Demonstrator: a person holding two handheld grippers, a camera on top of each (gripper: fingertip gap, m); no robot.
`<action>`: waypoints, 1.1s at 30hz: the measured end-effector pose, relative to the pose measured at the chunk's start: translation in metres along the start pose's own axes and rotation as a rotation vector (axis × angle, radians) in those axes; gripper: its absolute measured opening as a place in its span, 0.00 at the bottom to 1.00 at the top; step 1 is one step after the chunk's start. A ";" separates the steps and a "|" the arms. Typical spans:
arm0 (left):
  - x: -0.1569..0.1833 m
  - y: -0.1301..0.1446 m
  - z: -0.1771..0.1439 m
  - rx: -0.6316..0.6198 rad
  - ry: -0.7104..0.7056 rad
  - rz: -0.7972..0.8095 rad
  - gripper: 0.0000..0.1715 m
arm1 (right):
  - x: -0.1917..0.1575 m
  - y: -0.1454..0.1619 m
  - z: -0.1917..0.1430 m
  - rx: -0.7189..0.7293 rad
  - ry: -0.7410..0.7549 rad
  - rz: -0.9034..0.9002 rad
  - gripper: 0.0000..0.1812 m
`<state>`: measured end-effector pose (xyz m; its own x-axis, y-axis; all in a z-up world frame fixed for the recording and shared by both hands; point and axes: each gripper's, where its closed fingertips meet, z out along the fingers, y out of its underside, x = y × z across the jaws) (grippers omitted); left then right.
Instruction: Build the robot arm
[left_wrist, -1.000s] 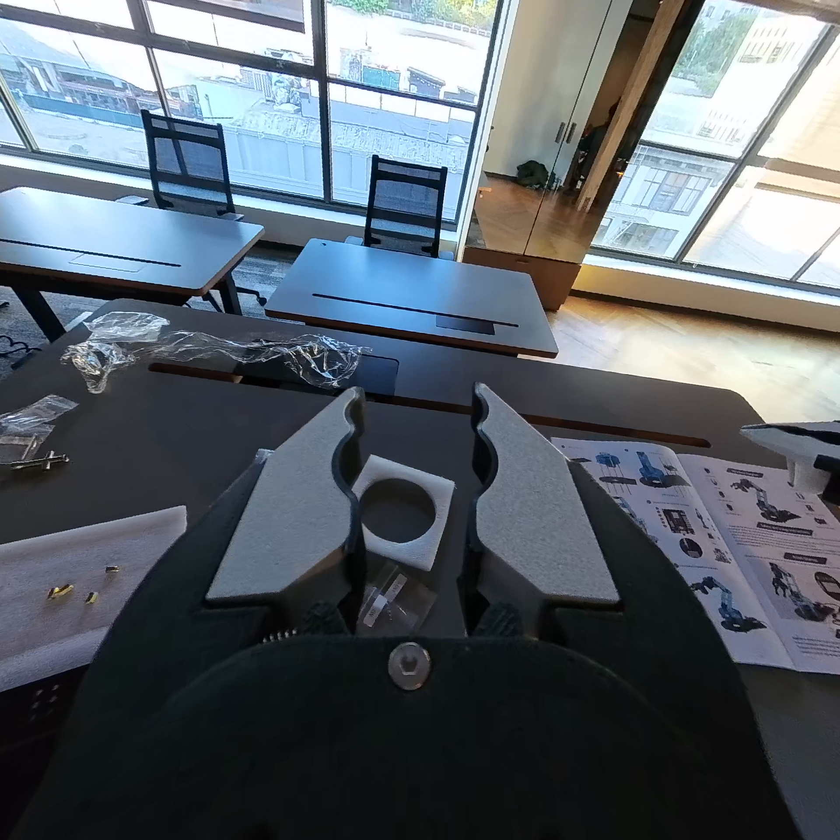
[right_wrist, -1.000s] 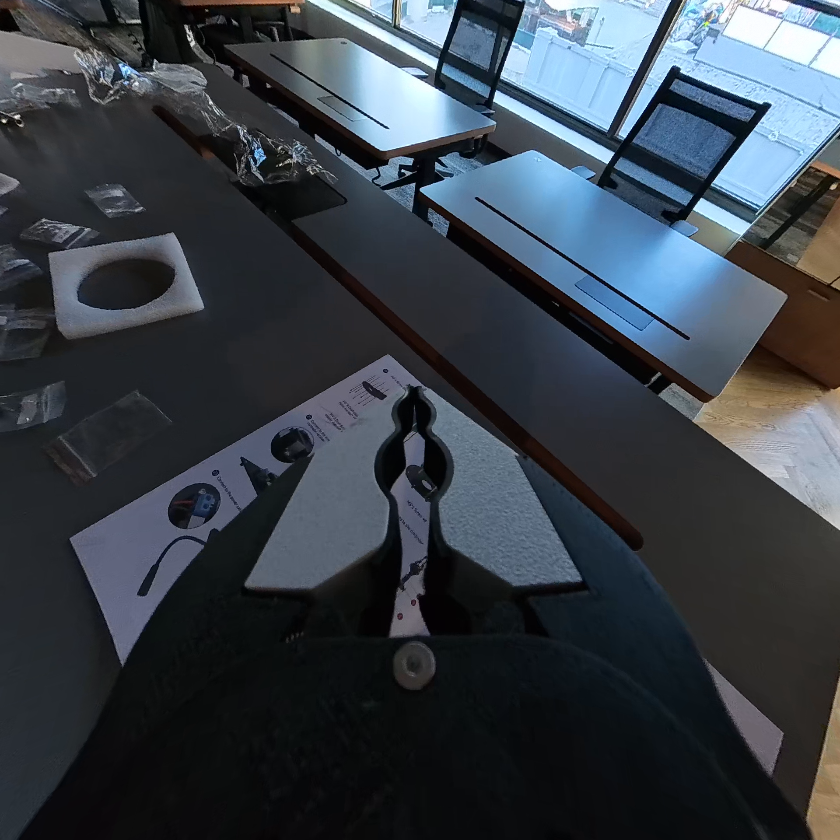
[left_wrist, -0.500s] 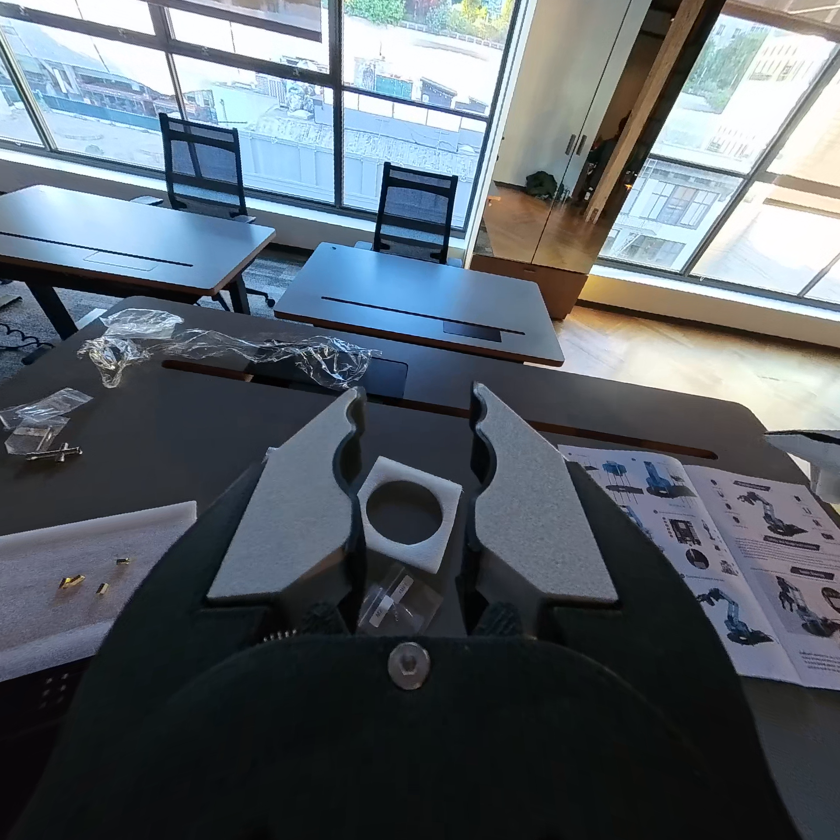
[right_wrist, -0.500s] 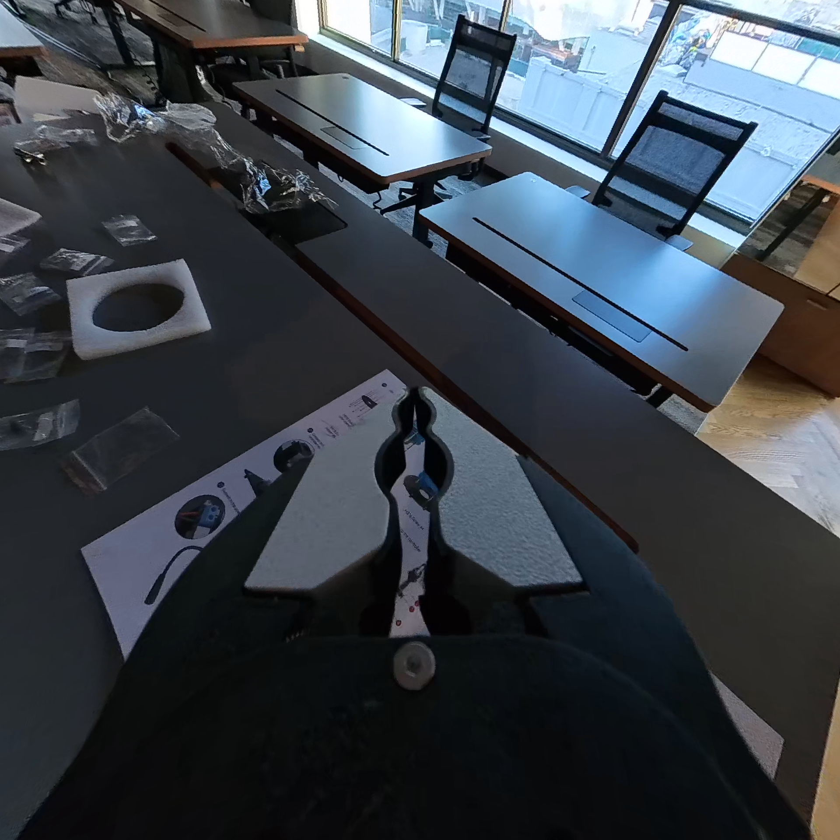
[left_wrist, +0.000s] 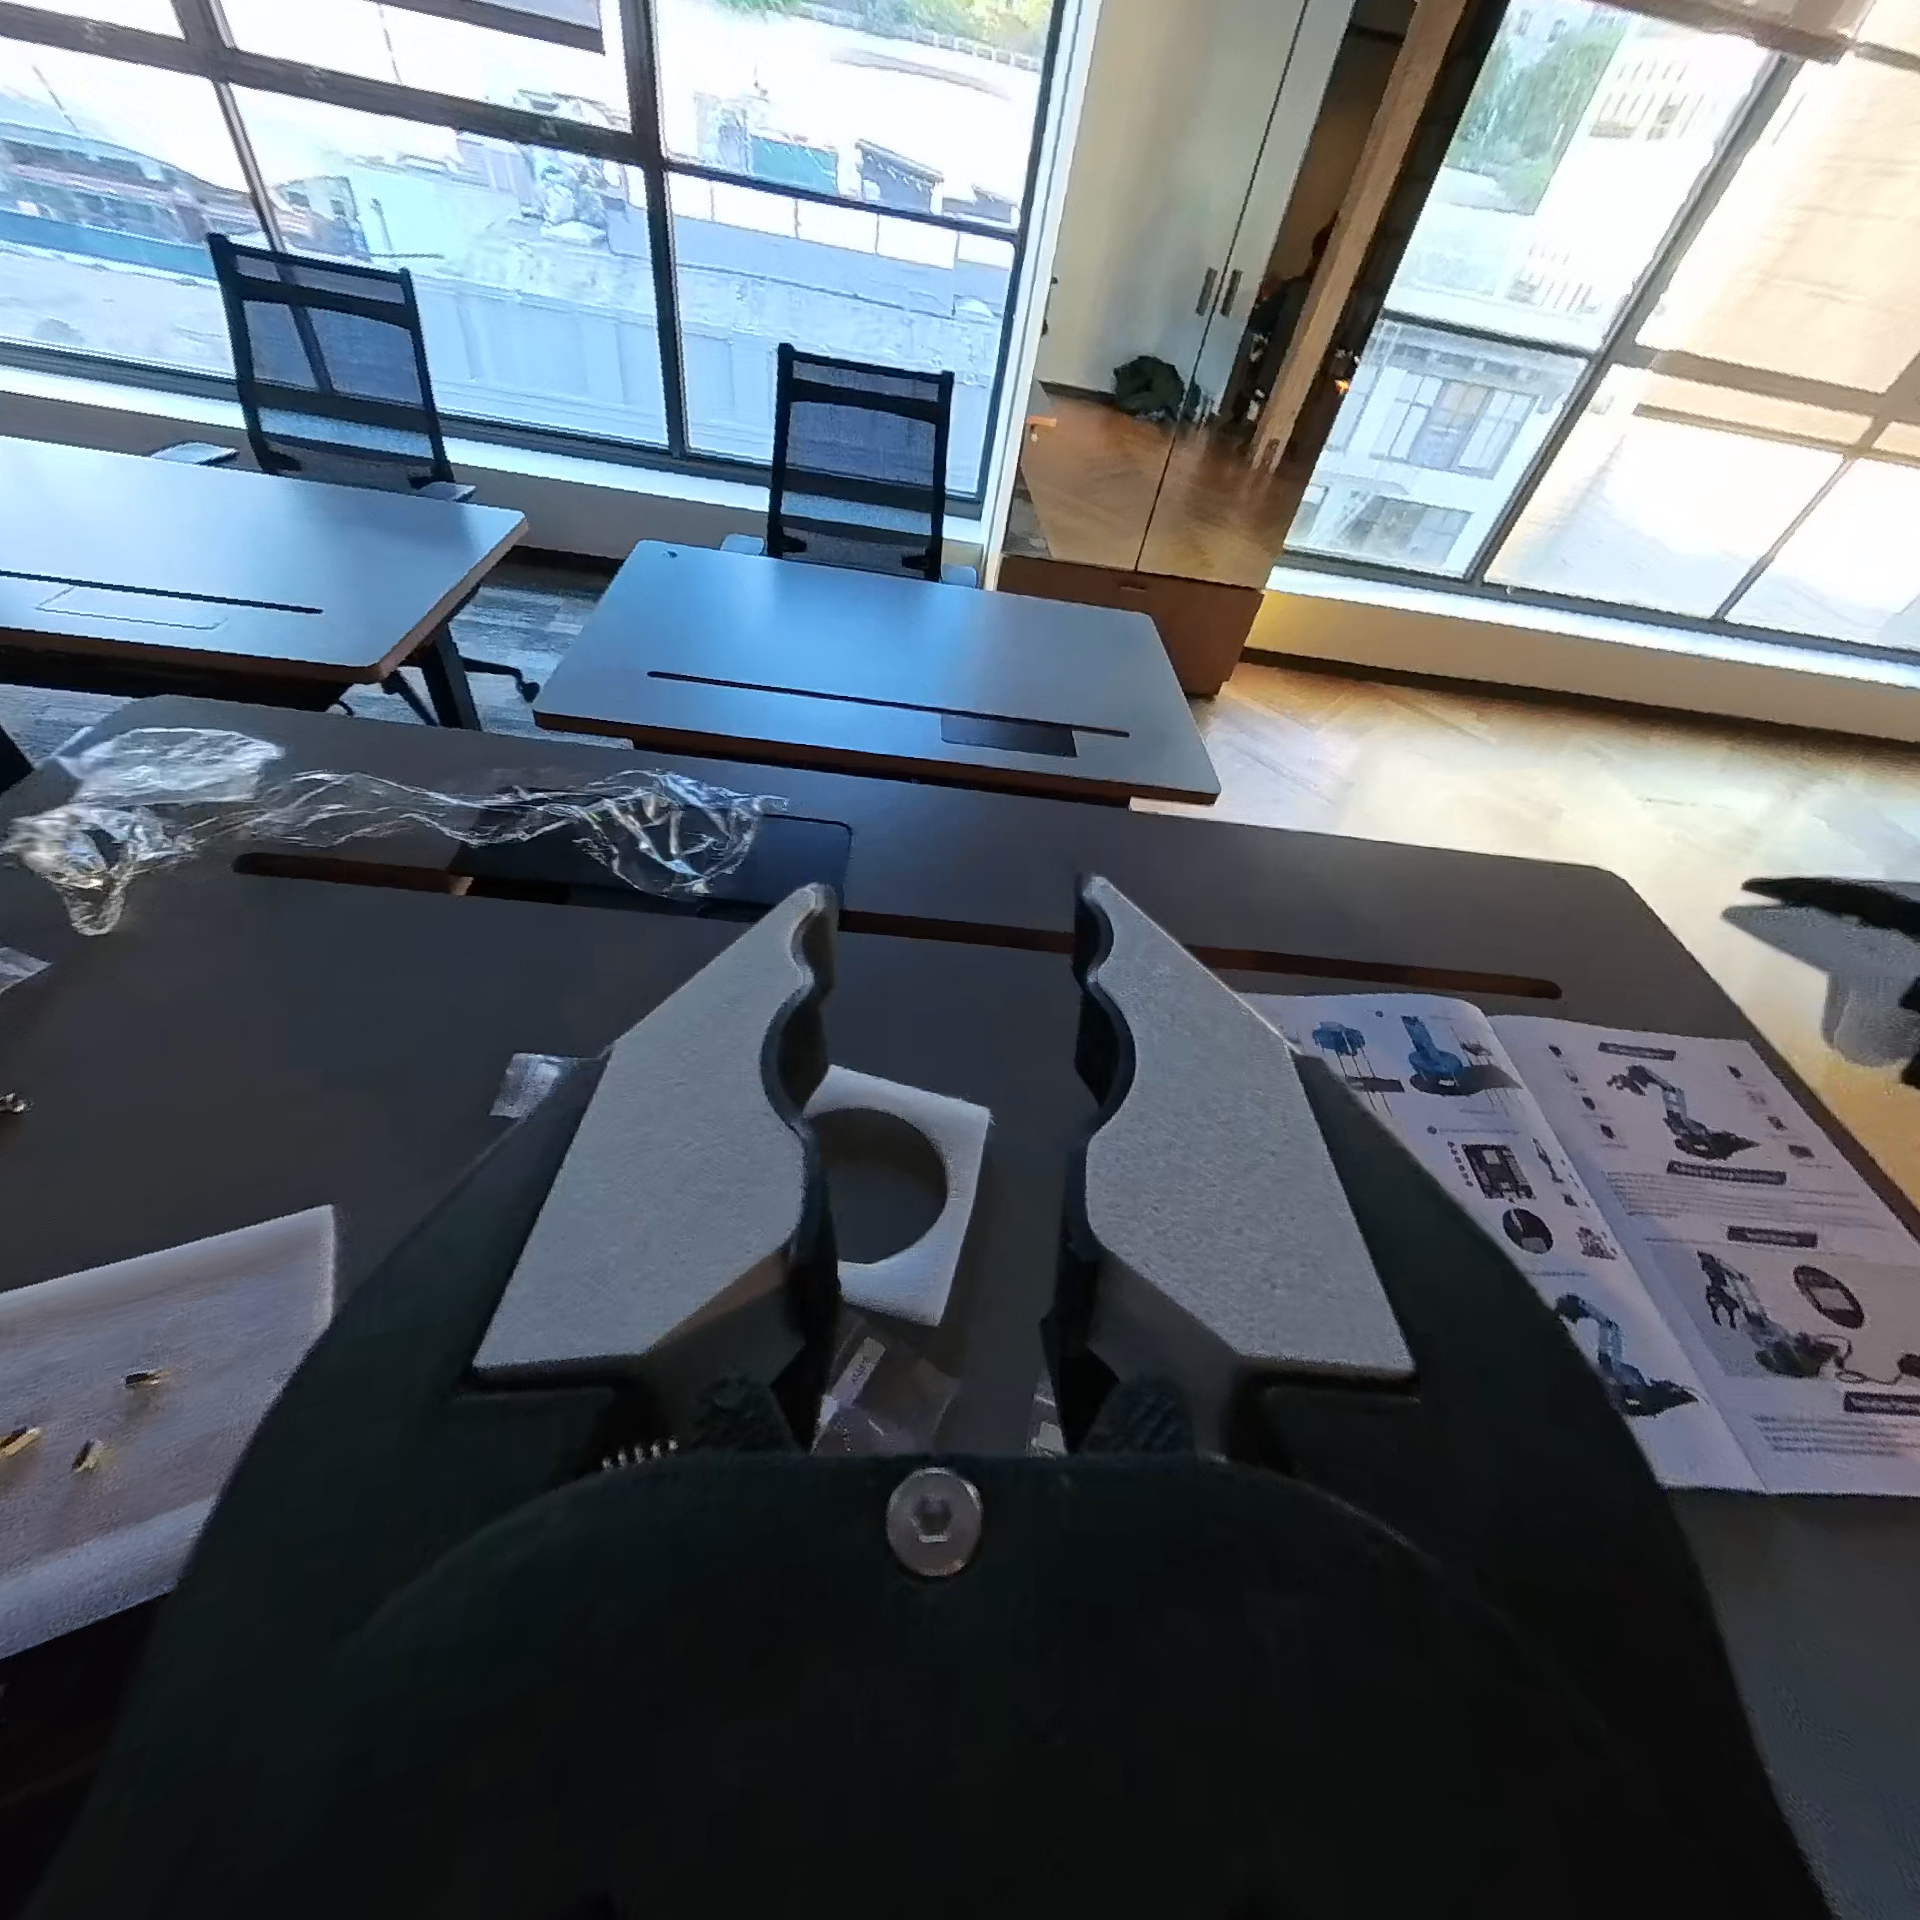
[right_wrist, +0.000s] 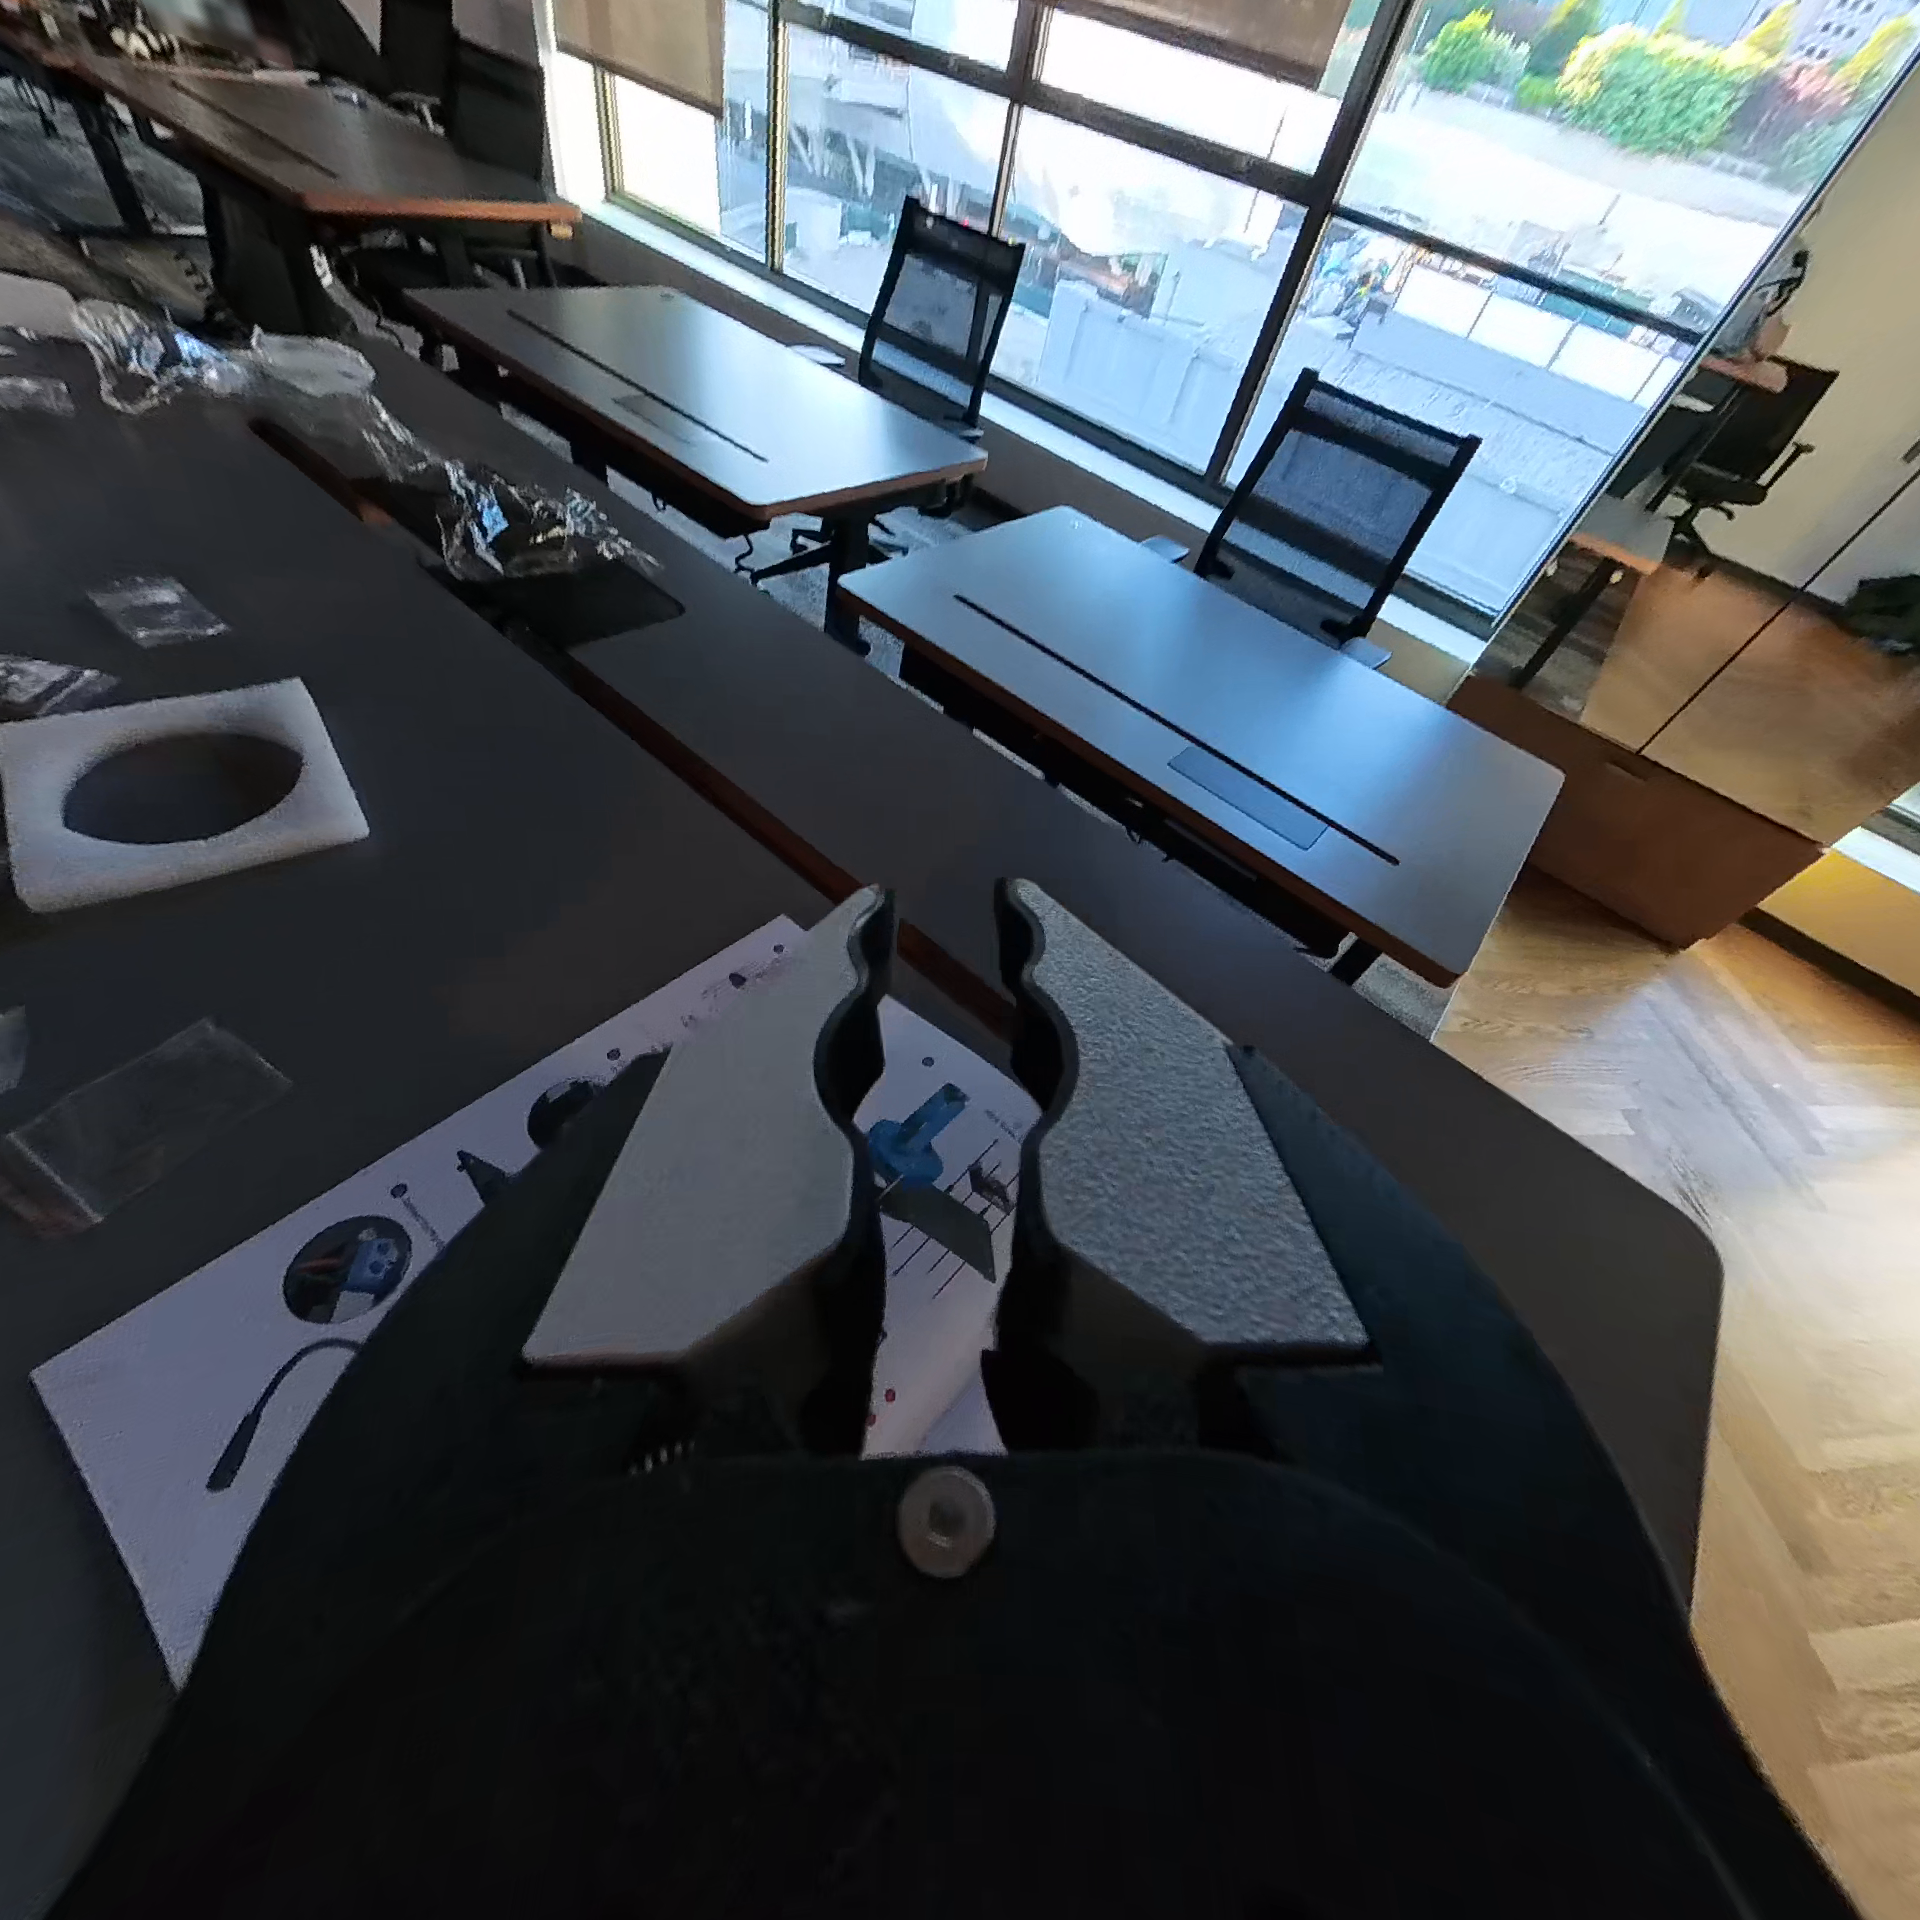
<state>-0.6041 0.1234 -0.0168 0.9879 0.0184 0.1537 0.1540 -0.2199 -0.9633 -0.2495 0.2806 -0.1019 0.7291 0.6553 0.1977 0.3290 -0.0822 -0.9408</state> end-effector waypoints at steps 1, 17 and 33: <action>0.004 0.002 0.004 -0.013 0.008 0.007 0.25 | 0.002 -0.002 -0.002 0.011 0.004 0.007 0.10; 0.011 0.009 0.017 -0.046 0.022 0.021 0.25 | 0.002 -0.005 -0.003 0.033 -0.003 0.023 0.07; 0.011 0.009 0.014 -0.045 0.016 0.027 0.25 | 0.004 -0.001 0.000 0.016 -0.010 0.044 0.07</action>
<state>-0.5913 0.1354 -0.0268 0.9914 -0.0034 0.1312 0.1256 -0.2641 -0.9563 -0.2468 0.2829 -0.1004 0.7363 0.6591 0.1530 0.2867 -0.0992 -0.9529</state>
